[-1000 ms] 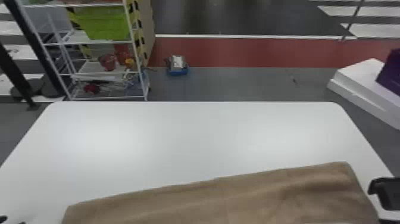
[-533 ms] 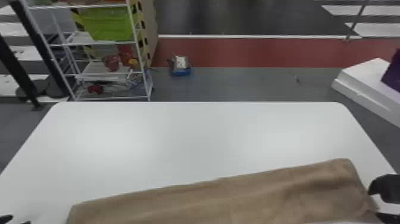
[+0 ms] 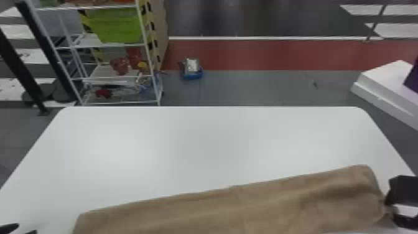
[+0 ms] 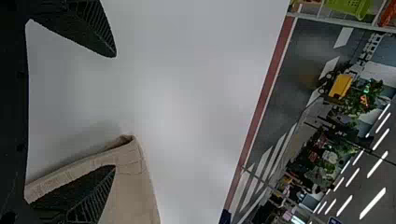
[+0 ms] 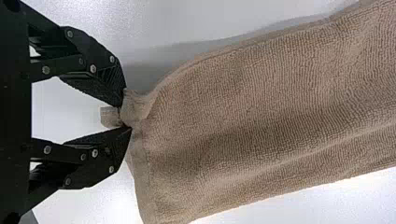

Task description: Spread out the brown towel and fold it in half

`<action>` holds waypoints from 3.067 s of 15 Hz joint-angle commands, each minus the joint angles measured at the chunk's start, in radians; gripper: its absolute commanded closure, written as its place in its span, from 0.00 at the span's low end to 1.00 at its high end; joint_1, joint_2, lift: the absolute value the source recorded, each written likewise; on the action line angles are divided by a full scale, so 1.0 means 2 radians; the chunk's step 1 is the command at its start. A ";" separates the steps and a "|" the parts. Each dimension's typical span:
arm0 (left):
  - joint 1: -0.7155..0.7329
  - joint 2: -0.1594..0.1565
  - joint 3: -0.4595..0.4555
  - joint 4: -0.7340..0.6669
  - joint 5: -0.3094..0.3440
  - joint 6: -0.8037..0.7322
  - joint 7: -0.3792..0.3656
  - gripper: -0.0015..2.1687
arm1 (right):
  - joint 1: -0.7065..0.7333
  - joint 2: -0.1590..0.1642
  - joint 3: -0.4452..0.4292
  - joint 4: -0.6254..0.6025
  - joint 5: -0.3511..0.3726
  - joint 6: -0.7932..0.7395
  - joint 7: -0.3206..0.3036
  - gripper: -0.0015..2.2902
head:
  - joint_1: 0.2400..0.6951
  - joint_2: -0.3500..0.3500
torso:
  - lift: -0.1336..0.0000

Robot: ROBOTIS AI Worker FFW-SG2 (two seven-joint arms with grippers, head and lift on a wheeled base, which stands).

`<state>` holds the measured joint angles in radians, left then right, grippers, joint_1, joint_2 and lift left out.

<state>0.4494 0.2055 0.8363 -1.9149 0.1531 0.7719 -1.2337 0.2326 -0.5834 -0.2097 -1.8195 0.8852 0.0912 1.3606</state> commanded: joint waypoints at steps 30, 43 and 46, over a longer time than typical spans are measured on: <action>0.004 -0.022 -0.091 -0.062 -0.031 0.003 0.032 0.01 | 0.212 0.002 -0.111 -0.156 -0.033 -0.035 0.003 0.49 | 1.00 0.41 | 0.07; -0.008 -0.042 -0.175 -0.069 -0.061 0.006 0.041 0.01 | 0.186 0.002 -0.096 -0.137 -0.023 -0.044 0.003 0.49 | 1.00 0.17 | 0.07; -0.031 -0.040 -0.186 -0.036 -0.072 -0.004 0.044 0.01 | 0.190 0.002 -0.097 -0.135 -0.019 -0.044 0.003 0.49 | 1.00 0.15 | 0.07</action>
<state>0.4083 0.1236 0.4756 -2.0178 0.0204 0.7763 -1.1477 0.6071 -0.5797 -0.4023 -2.0913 0.8425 0.0024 1.3606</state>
